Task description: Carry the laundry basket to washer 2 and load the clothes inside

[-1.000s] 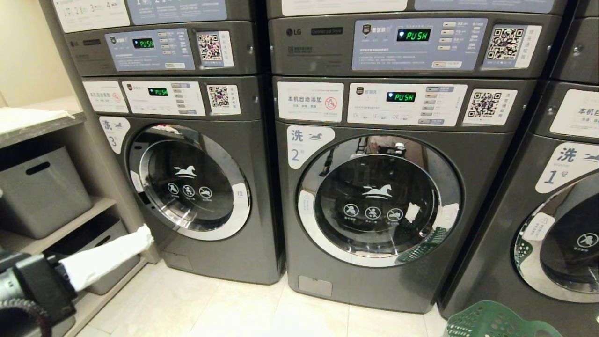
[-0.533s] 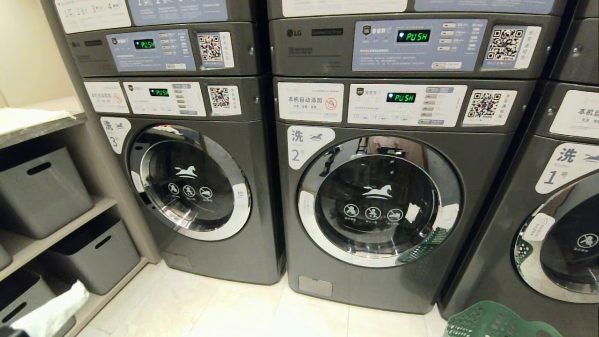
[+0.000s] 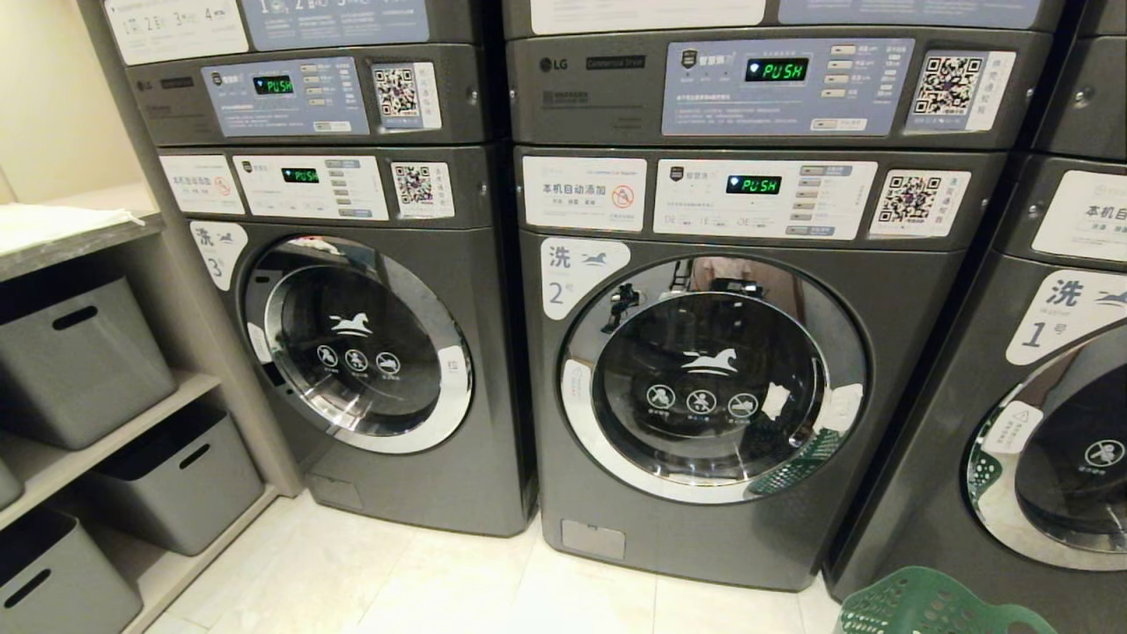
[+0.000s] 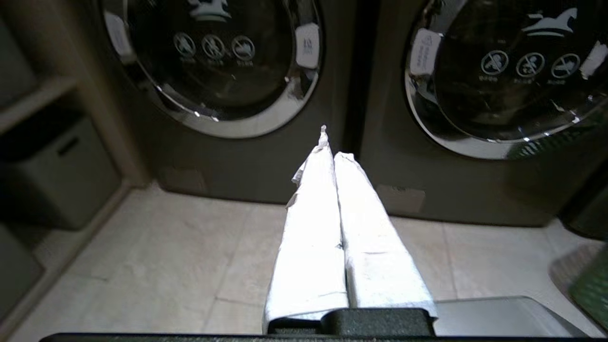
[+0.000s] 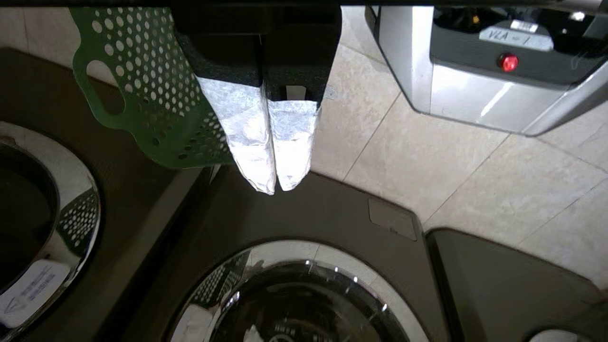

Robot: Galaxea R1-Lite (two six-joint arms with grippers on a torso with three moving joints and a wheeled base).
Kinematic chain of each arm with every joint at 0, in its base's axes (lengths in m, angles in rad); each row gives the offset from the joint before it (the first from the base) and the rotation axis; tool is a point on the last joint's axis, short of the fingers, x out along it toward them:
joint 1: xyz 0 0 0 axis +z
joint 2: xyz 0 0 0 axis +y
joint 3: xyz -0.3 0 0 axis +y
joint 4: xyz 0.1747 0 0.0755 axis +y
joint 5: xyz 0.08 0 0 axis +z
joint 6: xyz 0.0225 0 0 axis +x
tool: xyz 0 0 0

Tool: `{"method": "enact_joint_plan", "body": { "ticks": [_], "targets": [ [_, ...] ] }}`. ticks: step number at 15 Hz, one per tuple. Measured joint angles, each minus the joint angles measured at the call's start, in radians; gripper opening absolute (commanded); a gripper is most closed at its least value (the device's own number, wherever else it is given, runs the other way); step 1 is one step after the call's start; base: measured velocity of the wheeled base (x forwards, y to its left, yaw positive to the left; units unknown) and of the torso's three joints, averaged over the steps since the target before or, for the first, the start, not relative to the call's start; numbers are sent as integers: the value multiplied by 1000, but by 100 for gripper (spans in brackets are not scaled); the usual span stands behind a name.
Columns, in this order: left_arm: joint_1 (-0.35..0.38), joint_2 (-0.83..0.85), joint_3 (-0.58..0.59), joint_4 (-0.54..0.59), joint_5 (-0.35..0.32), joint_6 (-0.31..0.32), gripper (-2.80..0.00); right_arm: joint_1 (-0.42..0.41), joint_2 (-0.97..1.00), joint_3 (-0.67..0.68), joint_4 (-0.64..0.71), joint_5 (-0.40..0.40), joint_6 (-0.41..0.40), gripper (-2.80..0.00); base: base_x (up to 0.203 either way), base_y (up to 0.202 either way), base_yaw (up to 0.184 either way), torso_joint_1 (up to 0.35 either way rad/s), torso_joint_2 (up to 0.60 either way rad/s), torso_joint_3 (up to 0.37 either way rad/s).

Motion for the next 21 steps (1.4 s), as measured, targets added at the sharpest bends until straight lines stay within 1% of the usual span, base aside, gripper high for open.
{"method": "enact_joint_plan", "body": {
  "ticks": [1,2,3,4,6,7,9,11,13,14,15,16,18,19,20,21],
  "targets": [
    [-2,-32,10,-22,19,41,-280,0,-1,-22,-7,-2,-1,-280,0,0,0,0,0,0],
    [-3,-57,15,-6,29,67,-280,0,0,-63,-2,-5,-2,-280,0,0,0,0,0,0],
    [-3,-74,16,41,36,89,-280,0,8,-128,11,-11,-2,-280,0,0,0,0,0,0],
    [-2,-84,16,46,39,103,-280,0,24,-205,33,-16,-2,-280,0,0,0,0,0,0],
    [-2,-97,18,44,46,70,-280,0,114,-399,61,-17,0,-280,0,0,0,0,0,0],
    [-2,-100,19,44,52,53,-280,0,192,-502,60,-16,3,-280,0,0,0,0,0,0],
    [-2,-103,20,44,65,28,-280,3,412,-720,33,4,9,-280,0,0,0,0,0,0],
    [-2,-103,20,44,66,24,-280,15,646,-888,-39,36,15,-280,0,0,0,0,0,0],
    [-2,-103,21,45,65,24,-280,38,865,-999,-182,65,42,-280,0,0,0,0,0,0],
    [-2,-103,20,46,66,24,-280,48,950,-1041,-264,70,70,-280,0,0,0,0,0,0],
    [-2,-103,20,46,65,23,-280,54,1029,-1092,-355,68,126,-280,0,0,0,0,0,0],
    [-2,-103,20,46,65,24,-280,56,1077,-1122,-406,66,188,-280,0,0,0,0,0,0],
    [-2,-103,20,47,65,24,-280,42,1141,-1142,-397,73,342,-280,0,0,0,0,0,0],
    [-2,-103,20,47,65,24,-280,32,1163,-1143,-393,97,397,-280,0,0,0,0,0,0],
    [-2,-103,20,47,65,24,-280,20,1180,-1143,-393,134,416,-280,0,0,0,0,0,0],
    [-2,-103,20,47,65,24,-280,2,1199,-1143,-393,175,413,-280,0,0,0,0,0,0]
  ]
}}
